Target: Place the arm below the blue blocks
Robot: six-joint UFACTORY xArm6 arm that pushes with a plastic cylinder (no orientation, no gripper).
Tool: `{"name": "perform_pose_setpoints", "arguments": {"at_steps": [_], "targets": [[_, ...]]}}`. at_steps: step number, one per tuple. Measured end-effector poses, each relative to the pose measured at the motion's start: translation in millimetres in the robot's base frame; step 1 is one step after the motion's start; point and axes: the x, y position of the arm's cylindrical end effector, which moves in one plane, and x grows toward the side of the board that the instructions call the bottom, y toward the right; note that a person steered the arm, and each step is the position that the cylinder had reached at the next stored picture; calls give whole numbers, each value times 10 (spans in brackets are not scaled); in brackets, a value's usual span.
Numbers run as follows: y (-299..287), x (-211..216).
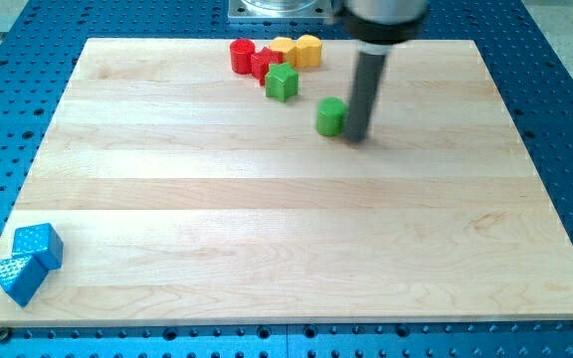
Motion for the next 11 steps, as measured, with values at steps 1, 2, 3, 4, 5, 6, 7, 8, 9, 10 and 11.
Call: {"name": "perform_pose_setpoints", "arguments": {"at_steps": [1, 2, 3, 4, 5, 6, 7, 8, 9, 10, 11], "targets": [[-504, -312], [-520, -94], [-515, 847], [-972, 1912], [-1877, 2372], [-1919, 2372], [-2009, 2371], [-2369, 2367], [-2763, 2361], [-3089, 2356], [-3425, 2358]]}}
